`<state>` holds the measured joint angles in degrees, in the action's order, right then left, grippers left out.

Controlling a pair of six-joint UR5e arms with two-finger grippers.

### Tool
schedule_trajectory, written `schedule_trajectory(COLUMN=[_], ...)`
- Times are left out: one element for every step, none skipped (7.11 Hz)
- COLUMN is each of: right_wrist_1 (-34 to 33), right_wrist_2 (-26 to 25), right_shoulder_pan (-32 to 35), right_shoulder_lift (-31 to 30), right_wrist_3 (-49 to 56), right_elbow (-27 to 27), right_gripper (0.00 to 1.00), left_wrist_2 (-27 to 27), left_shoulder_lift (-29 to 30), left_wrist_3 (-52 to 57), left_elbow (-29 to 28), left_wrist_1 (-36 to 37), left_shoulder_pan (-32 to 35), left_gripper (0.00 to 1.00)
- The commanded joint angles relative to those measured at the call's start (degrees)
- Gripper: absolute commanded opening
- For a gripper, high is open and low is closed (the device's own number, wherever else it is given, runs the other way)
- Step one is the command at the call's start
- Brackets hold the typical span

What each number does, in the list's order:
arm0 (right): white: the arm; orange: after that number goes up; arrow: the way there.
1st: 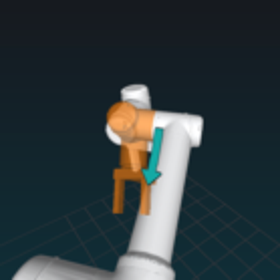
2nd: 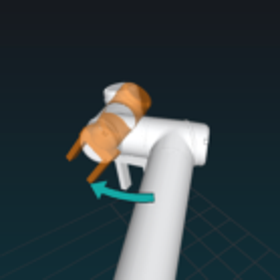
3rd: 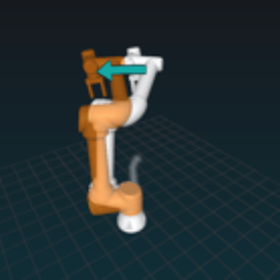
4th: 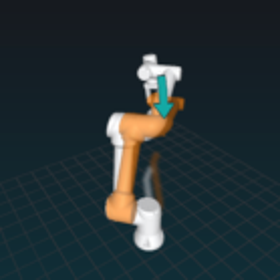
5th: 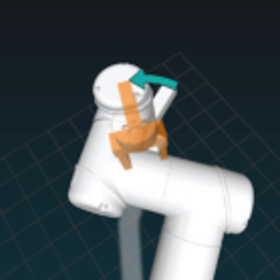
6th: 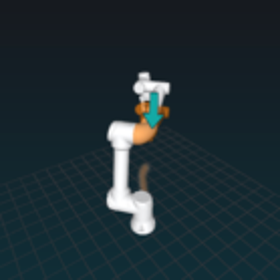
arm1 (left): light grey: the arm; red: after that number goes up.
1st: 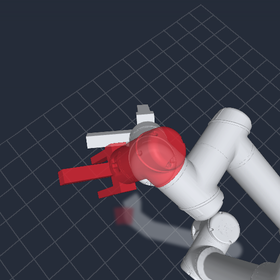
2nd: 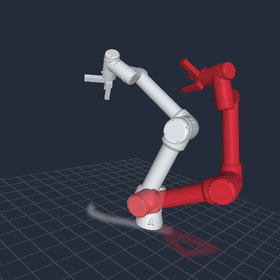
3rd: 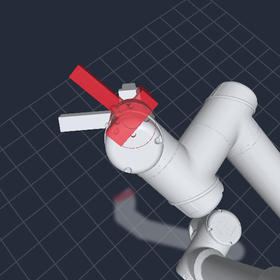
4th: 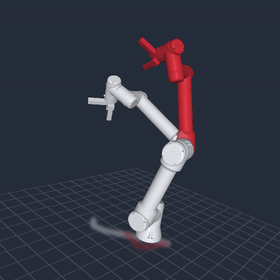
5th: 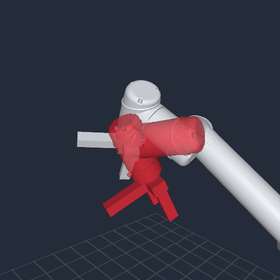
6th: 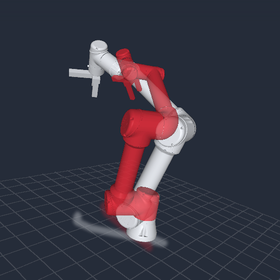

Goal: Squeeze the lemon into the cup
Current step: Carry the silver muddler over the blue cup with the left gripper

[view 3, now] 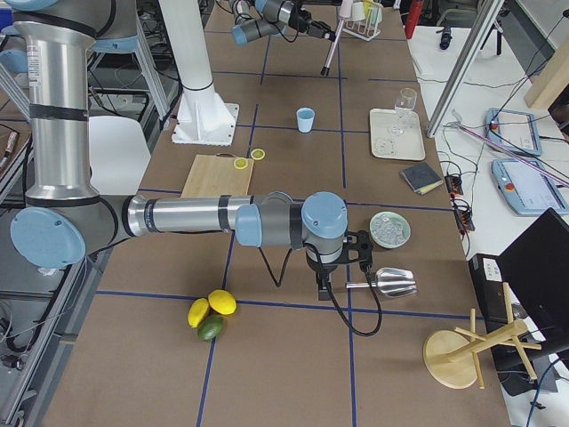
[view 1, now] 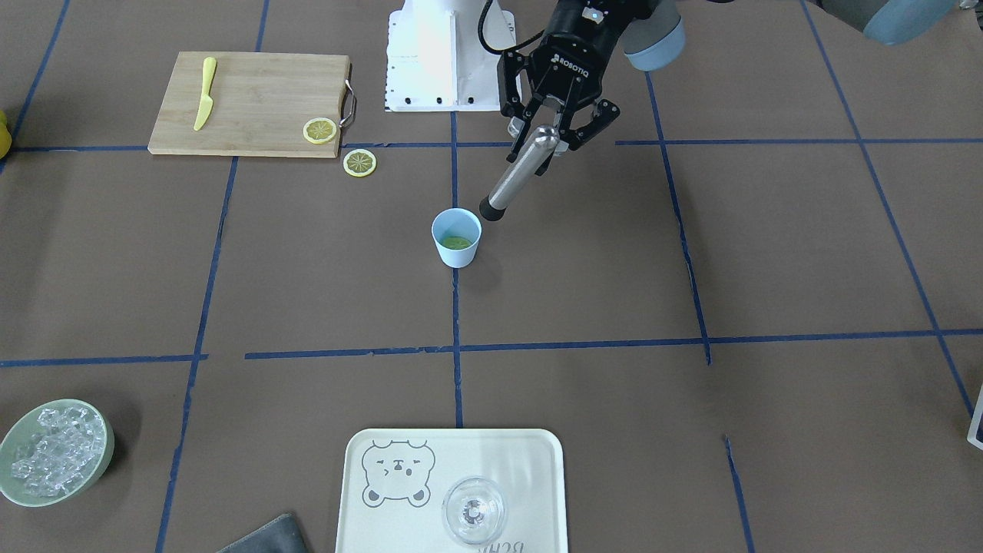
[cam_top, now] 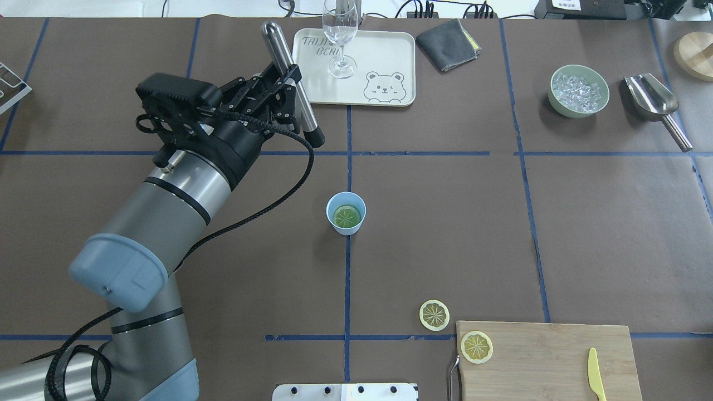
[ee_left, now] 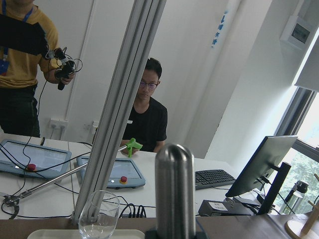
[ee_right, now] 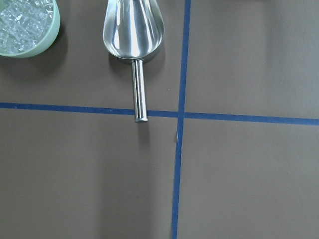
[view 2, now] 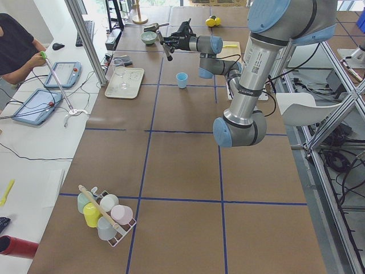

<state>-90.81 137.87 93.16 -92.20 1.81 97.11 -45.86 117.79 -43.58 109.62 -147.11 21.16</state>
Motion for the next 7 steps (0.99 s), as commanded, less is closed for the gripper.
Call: schedule_trajectory(right_wrist_1=[0.02, 0.02, 0.02, 0.02, 0.02, 0.02, 0.02], right_wrist_2=[0.04, 0.04, -0.14, -0.05, -0.05, -0.05, -0.05], right_shoulder_pan=[0.00, 0.00, 0.00, 0.00, 0.00, 0.00, 0.00], right_shoulder_lift=[0.09, 0.09, 0.00, 0.00, 0.00, 0.00, 0.00], right_wrist_3=[0.12, -0.05, 0.12, 0.03, -0.32, -0.41, -0.32], right_elbow=[-0.43, -0.26, -0.34, -0.26, -0.17, -0.17, -0.17], right_gripper=[1.00, 1.00, 1.00, 1.00, 1.00, 1.00, 1.00], left_wrist_2=[12.19, 14.46, 14.92, 14.92, 14.75, 13.96, 11.52], left_shoulder_lift=[-0.02, 0.25, -0.01, 0.08, 0.60, 1.21, 3.48], left_wrist_3=[4.99, 5.08, 5.08, 5.87, 9.44, 11.48, 11.59], left_elbow=[-1.85, -2.82, -4.31, -6.41, -7.39, -7.23, -8.44], left_wrist_1=[-1.86, -3.26, -5.71, -6.08, -6.26, -6.69, -6.96], left_shoulder_pan=[-7.58, -10.76, -11.49, -11.58, -11.84, -11.85, -11.85], left_gripper=[0.00, 0.00, 0.00, 0.00, 0.00, 0.00, 0.00])
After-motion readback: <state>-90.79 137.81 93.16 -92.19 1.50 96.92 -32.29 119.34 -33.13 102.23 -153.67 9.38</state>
